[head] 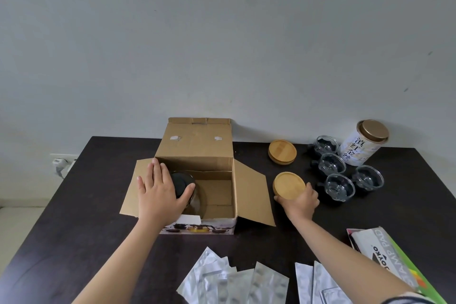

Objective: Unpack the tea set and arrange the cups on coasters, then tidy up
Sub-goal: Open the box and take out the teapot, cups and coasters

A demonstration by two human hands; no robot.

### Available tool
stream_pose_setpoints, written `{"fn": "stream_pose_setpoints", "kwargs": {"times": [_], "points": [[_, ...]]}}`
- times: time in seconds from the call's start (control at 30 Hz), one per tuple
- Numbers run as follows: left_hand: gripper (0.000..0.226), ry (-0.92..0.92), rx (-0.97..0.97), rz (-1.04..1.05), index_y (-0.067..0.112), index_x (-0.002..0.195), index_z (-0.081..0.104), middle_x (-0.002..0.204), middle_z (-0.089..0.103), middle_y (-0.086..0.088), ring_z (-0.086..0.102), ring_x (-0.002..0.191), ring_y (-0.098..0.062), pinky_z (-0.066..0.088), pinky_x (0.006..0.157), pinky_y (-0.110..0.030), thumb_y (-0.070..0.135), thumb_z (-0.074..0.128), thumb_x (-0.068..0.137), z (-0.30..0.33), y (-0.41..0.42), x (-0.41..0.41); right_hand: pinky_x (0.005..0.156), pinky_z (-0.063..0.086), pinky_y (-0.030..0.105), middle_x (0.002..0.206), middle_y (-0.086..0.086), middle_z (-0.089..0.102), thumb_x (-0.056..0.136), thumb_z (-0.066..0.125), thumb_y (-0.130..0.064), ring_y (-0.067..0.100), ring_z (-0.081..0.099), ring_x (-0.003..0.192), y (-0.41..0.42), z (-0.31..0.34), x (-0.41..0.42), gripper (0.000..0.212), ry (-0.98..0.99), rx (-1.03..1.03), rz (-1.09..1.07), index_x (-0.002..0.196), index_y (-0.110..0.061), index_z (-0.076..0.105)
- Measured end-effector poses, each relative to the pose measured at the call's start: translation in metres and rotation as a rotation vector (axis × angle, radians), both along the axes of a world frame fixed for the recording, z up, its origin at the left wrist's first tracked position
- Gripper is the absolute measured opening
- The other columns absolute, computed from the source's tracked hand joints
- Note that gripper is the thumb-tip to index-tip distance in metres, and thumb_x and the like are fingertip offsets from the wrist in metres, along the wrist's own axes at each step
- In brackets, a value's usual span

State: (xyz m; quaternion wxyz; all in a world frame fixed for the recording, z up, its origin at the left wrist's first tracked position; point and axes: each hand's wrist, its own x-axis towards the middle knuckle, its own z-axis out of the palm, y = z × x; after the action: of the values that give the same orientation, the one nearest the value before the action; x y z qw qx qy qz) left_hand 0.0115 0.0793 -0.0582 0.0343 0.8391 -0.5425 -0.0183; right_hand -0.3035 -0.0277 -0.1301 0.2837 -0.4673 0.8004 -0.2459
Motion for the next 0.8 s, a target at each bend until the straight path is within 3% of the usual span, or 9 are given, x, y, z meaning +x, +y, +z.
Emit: {"fn": "stream_pose_setpoints", "kwargs": {"times": [0.57,0.8], "points": [[0.109,-0.004,0.010,0.020,0.005,0.150,0.012,0.159,0.001,-0.012,-0.004,0.146,-0.027,0.006,0.116,-0.050,0.080,0.001,0.072,0.000,-0.001,0.000,0.107,0.031,0.052,0.143,0.015,0.037,0.059,0.087,-0.044,0.036,0.034,0.131,-0.032,0.003,0.009,0.108,0.135,0.032,0.021,0.143,-0.009,0.029],[0.108,0.015,0.011,0.030,0.005,0.150,0.012,0.159,0.003,-0.011,-0.001,0.146,-0.026,0.008,0.117,-0.049,0.081,0.005,0.073,0.002,0.001,0.001,0.111,0.025,0.052,0.151,0.014,0.027,0.060,0.087,-0.043,0.035,0.025,0.137,-0.032,0.013,0.008,0.117,0.072,0.096,0.029,0.149,-0.010,0.019]]}}
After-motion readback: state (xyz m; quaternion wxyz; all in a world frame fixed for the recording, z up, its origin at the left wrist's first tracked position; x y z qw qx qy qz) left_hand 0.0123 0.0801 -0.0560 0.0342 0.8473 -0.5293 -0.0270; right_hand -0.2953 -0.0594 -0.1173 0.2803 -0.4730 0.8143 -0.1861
